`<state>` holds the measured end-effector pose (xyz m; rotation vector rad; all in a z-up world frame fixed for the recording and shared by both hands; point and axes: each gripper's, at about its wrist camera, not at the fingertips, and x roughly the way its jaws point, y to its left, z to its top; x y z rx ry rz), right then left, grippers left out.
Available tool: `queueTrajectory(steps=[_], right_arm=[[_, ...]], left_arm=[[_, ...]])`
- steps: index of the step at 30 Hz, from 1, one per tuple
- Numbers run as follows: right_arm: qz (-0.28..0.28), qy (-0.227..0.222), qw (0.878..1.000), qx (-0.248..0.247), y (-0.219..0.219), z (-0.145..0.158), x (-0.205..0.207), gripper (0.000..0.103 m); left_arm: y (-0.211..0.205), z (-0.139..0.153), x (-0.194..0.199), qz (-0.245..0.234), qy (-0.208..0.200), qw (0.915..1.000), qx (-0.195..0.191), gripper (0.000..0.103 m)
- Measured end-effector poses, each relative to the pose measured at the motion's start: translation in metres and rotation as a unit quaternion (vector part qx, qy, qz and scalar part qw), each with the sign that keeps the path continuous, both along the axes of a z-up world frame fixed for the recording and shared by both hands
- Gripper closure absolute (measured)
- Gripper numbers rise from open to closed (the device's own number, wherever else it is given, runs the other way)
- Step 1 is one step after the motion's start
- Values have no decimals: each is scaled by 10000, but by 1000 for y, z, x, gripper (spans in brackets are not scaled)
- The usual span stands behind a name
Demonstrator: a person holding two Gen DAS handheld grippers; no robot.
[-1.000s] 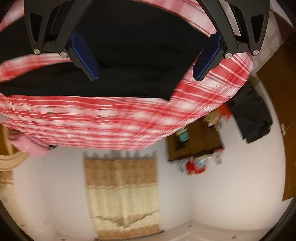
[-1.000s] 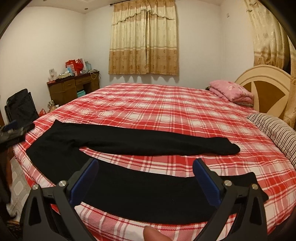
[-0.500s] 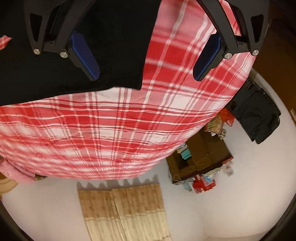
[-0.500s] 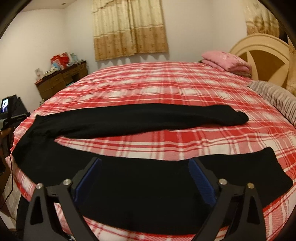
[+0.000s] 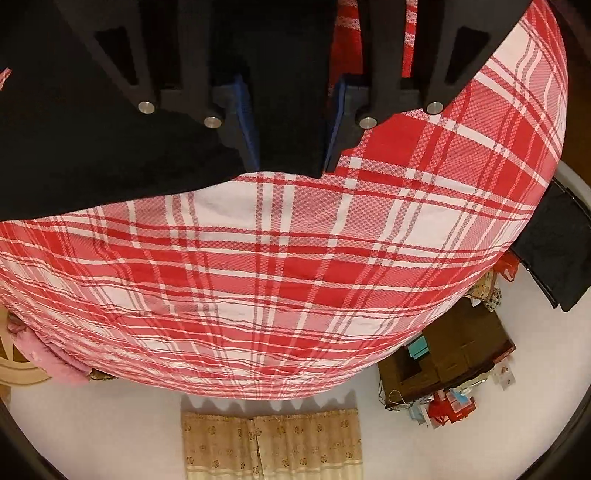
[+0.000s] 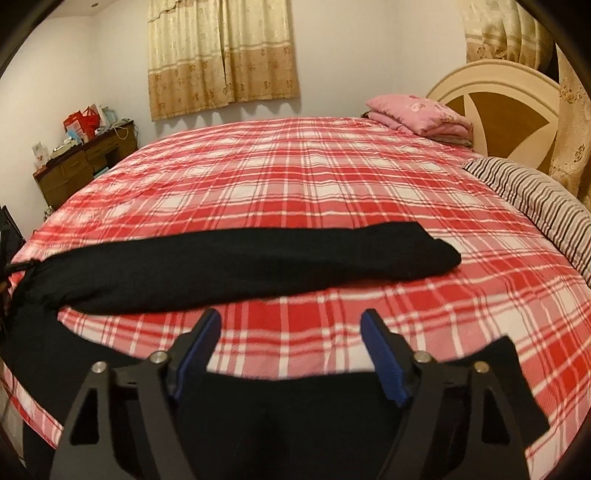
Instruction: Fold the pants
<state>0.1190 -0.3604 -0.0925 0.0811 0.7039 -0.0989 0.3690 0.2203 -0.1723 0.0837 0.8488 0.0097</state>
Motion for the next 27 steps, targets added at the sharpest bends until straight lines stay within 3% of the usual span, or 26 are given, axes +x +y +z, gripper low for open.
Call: queueTrajectory(steps=[2,6,9,15,17,27], right_arm=[[-31,-18,10000,86,-12,5,10,30],[-262,174,9995,46,-44,12,38,48],[-626,332,9974,122,-83,13,58,51],[-1220,624,9905,66,-152,8,97,53],[-1296,829,9878,247,-172,-1,115,53],[-869,1516,9817,756,-208,-47,171,53]], left_arm=[[5,1,0,48,-53,9999,-135,78],[17,0,-2,105,-115,9982,-577,80],[20,0,-3,115,-133,9975,-687,81],[13,-3,0,113,-73,9989,-442,81],[11,-4,0,114,-67,9993,-355,81],[2,-7,5,143,35,9999,85,81]])
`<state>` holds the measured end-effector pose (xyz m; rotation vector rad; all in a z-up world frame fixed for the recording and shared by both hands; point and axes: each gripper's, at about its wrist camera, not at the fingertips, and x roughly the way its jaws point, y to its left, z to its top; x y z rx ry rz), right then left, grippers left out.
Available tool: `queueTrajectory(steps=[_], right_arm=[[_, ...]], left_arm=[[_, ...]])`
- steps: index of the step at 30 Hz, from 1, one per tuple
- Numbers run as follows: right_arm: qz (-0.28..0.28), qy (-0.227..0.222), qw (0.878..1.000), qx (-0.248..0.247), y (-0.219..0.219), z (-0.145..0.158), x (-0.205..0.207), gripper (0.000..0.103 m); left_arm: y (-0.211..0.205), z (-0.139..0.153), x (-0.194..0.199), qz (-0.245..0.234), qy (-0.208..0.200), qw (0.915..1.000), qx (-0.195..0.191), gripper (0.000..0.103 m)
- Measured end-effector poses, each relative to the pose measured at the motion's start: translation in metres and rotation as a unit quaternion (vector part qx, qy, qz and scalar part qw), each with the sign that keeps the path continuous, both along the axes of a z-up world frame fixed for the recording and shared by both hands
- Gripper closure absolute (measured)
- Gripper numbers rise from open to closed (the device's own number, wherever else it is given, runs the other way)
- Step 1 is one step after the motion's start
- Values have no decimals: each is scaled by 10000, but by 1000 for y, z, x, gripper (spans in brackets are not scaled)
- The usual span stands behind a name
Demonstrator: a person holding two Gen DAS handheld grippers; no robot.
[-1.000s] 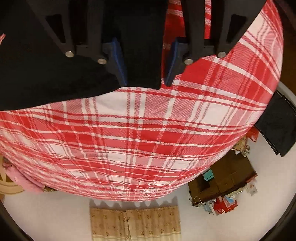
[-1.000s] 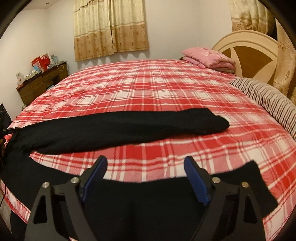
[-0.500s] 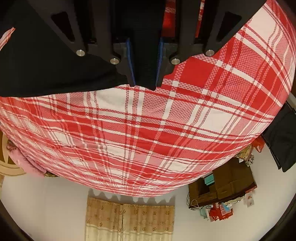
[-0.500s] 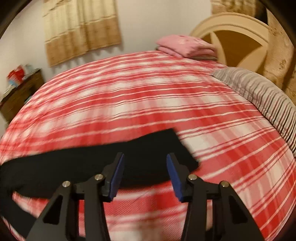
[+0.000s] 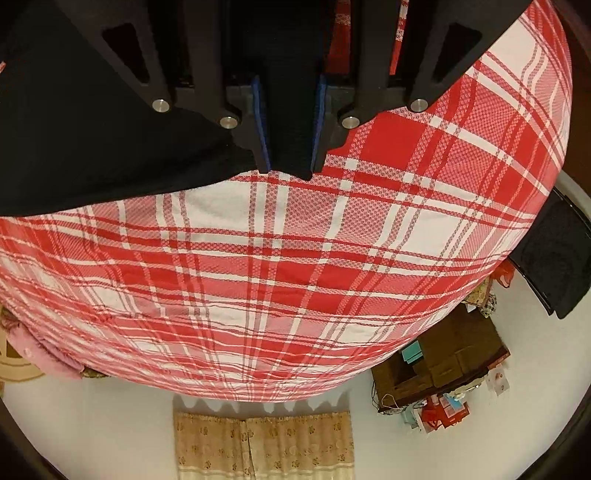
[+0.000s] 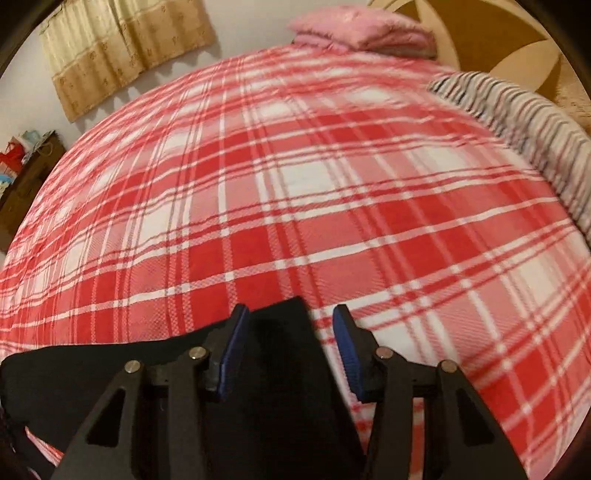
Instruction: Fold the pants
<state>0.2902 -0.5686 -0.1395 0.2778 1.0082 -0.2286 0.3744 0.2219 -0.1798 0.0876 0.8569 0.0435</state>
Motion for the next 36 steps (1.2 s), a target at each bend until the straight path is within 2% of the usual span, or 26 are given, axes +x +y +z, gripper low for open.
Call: queueTrajectory(steps=[3,5,7,8,10,11,14,25,28,32,36], right_arm=[[127,225,9996,-62,2,-12,8,52],[211,201,9995,-94,1,-14,10,53],[246,208,9995,-57,-1,-15,11,64],[271,200,9994,-17,-3,-16,12,76],[413,148,9990,70,-2,-16,12,84],[479,117,9987,100,-1,-15,10,88],[586,11,9983,-40,8,-8,7,91],[1039,-1166,9872,-321,35,69,-42,92],[1163,-1486,9814,-350,41,88,-60,92],[1401,-1931,9706,-316,45,107,-92,92],[1660,-2279,9590,-281,46,113,-128,92]], left_arm=[[-4,0,2,39,36,9998,178,77],[-6,0,4,45,72,9996,266,76],[-7,0,4,21,81,9995,299,77],[-7,1,4,-4,60,9995,320,77],[-9,4,3,-75,13,9994,342,86],[-11,6,1,-127,-25,9992,371,88],[-13,10,-2,-168,-95,9990,394,90],[5,38,-30,-210,-608,9972,-390,92],[15,53,-43,-219,-862,9927,-820,92],[20,65,-63,-297,-1046,9883,-1068,92],[24,72,-96,-440,-1265,9824,-1299,92]])
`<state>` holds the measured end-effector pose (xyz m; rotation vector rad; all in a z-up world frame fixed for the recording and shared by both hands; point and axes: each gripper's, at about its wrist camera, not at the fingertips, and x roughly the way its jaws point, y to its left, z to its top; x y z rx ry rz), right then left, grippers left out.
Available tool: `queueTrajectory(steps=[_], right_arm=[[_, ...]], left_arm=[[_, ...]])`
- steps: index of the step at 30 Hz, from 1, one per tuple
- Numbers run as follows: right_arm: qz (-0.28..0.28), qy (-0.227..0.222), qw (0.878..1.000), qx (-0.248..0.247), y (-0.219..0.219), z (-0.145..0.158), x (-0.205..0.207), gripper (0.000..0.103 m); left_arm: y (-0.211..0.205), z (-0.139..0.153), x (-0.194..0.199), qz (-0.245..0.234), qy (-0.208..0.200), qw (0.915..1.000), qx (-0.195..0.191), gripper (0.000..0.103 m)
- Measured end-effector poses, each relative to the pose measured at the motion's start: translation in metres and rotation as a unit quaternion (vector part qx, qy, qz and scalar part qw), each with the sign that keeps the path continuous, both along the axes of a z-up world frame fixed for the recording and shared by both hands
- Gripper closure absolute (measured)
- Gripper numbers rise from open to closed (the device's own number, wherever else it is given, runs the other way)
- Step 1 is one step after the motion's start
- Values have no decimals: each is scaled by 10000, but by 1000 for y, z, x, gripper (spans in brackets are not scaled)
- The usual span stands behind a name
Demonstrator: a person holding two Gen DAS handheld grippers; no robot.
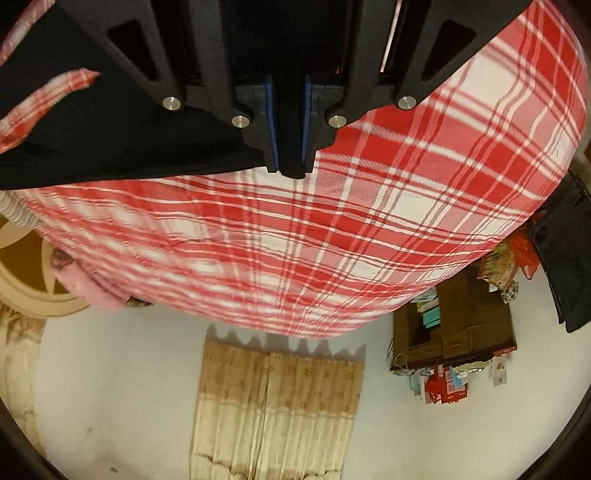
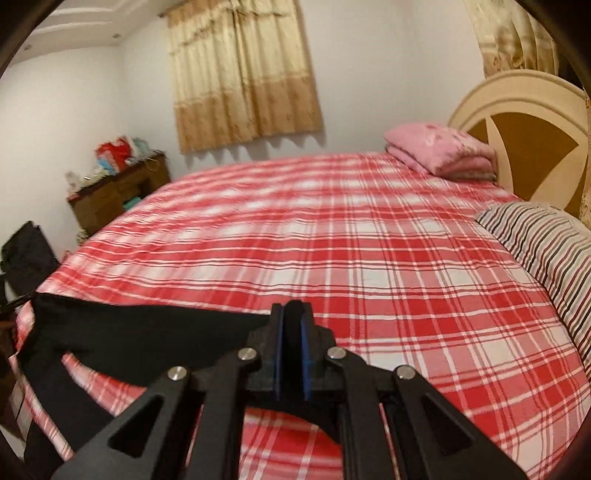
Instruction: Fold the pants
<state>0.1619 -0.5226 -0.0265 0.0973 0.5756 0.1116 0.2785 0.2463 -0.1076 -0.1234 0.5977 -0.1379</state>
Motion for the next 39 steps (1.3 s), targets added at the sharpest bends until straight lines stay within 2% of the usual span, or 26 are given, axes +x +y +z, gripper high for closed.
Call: queueTrajectory(steps=[3,5,7,11,15,25,27,34,35,37,39], right_arm=[[204,-339,9992,87,-4,0,-38,92],[314,-479,9983,135,-9,-3,-60,92],[345,-481,9981,178,-12,-8,-76,92],[225,-201,9995,67,-20,-31,-97,92],[129,75,9999,-72,-25,-49,-110,92],[65,851,9949,-544,-26,-94,-135,92],[53,941,9937,-602,-24,-98,-138,92],[-12,1174,9879,-1018,-12,-95,-144,92],[-38,1230,9871,-1023,-13,-95,-144,90],[-114,1341,9866,-919,-19,-94,-146,80],[-199,1355,9875,-778,-27,-90,-152,60]], left_arm=[[13,0,-33,-56,-225,9990,-388,92],[18,-5,-48,-91,-265,9983,-502,92],[21,-14,-62,-121,-244,9982,-540,92],[28,-30,-88,-191,-212,9979,-590,92],[34,-39,-113,-301,-295,9981,-447,92],[38,-62,-143,-600,-312,9977,96,92],[38,-63,-145,-634,-356,9973,109,92],[36,-64,-158,-689,-410,9955,511,88],[37,-65,-162,-693,-416,9950,594,87],[37,-66,-168,-673,-398,9930,889,82],[41,-68,-175,-671,-341,9914,1075,81]])
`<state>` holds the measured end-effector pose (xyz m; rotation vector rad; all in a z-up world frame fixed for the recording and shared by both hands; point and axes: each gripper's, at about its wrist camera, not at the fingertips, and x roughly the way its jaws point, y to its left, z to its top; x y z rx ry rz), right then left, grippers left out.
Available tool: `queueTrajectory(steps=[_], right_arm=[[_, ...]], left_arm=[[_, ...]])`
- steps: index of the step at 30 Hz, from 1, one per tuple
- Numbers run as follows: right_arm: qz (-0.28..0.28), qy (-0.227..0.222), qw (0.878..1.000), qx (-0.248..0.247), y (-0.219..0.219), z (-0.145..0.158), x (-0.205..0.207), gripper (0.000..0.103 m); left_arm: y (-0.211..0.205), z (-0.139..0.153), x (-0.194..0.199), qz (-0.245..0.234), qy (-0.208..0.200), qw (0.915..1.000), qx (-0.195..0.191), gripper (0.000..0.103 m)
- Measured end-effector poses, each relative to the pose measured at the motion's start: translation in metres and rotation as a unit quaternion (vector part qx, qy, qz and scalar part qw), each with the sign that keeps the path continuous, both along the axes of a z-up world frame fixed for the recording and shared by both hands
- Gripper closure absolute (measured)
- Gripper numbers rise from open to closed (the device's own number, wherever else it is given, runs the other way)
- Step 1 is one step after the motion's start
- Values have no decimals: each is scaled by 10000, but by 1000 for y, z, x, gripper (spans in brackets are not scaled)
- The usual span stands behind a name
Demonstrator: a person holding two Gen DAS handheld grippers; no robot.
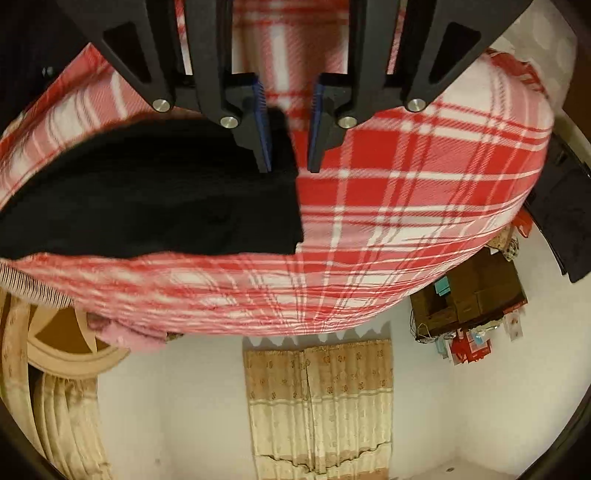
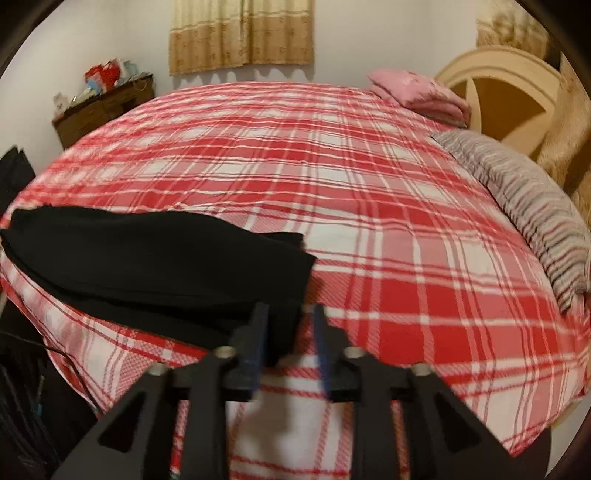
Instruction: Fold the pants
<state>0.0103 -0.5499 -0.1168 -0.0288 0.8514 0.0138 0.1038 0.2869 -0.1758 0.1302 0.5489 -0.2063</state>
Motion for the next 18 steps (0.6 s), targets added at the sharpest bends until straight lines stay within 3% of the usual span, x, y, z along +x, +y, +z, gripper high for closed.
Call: queueTrajectory(steps=[4,7,9,11,12,13,15,18], right_arm=[[-97,-96,9998,-133,2,11,-14,58],[45,-316,9994,-120,20,26,-16,58],[299,-512,9981,-151,48,39,-10,58],[509,-600,9964,-320,80,45,1,58],[706,-622,9946,-428,107,46,12,58],[877,-618,9929,-514,129,46,21,57],[1338,-556,9873,-644,183,39,41,56],[2069,-454,9759,-521,256,22,65,56]], left_arm=[[19,-5,-6,299,88,9993,190,81],[40,-1,-11,615,106,9979,-182,81],[41,10,-15,643,-45,9965,-538,81],[29,19,-14,567,-157,9962,-643,79],[22,23,-13,510,-205,9961,-695,69],[13,27,-10,475,-237,9958,-749,51],[-6,31,-4,392,-276,9953,-837,34],[-36,28,9,83,-211,9955,-924,34]])
